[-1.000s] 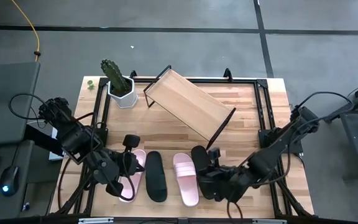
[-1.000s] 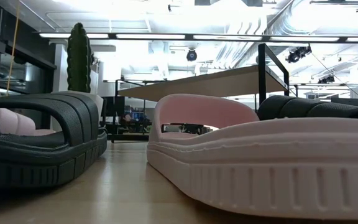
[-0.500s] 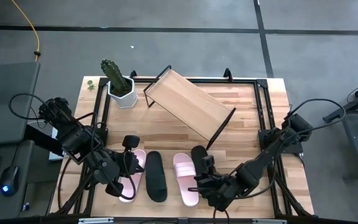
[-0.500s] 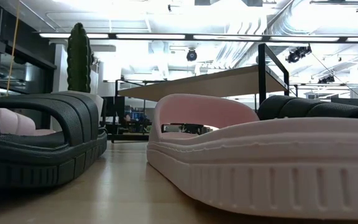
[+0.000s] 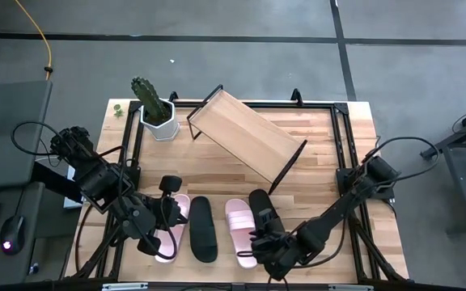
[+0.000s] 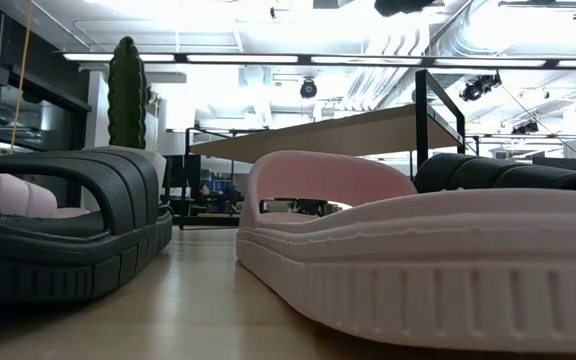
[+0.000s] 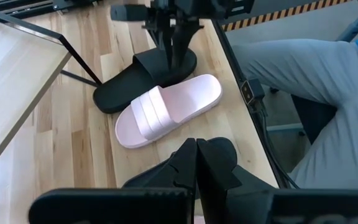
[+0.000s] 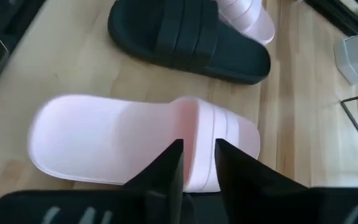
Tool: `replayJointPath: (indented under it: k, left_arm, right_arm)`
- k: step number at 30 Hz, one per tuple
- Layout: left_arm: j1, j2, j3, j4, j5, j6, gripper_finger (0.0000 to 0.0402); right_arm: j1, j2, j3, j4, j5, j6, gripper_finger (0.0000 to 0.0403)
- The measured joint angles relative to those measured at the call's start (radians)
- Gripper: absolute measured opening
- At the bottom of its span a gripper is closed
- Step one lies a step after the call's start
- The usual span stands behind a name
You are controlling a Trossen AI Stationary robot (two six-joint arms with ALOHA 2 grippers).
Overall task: Pick and place slides into the shelf
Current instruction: Put the right pink slipper on the shelf
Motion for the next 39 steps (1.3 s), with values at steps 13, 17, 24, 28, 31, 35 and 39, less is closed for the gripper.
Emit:
replayJointPath:
  k: [13,17,24,28,31,35,39]
  left_arm:
    - [0.0,0.0,0.0,0.0,0.0,0.0,0.0001]
    - [0.0,0.0,0.0,0.0,0.0,0.0,0.0001]
    - [0.0,0.0,0.0,0.0,0.0,0.0,0.0001]
    - [0.0,-0.001,0.0,0.0,-0.001,0.0,0.0001]
    - [0.0,-0.001,0.0,0.0,-0.001,0.0,0.0001]
    - [0.0,-0.001,0.0,0.001,-0.001,0.0,0.0001]
    - [0.0,-0.001,0.0,0.001,-0.001,0.0,0.0001]
  right_arm:
    - [-0.009,0.067,0.0,-0.005,0.04,0.06,0.0153]
    - [-0.014,0.081,0.0,-0.006,0.039,0.062,0.0191]
    - [-0.034,0.086,-0.008,0.025,-0.001,0.045,0.0242]
    - [-0.042,0.086,-0.01,0.058,-0.011,0.044,0.0245]
    - [-0.051,0.086,-0.01,0.054,-0.01,0.043,0.0246]
    - [-0.066,0.099,-0.01,0.058,-0.005,0.019,0.0246]
    - [-0.081,0.132,-0.01,0.059,0.013,-0.009,0.0246]
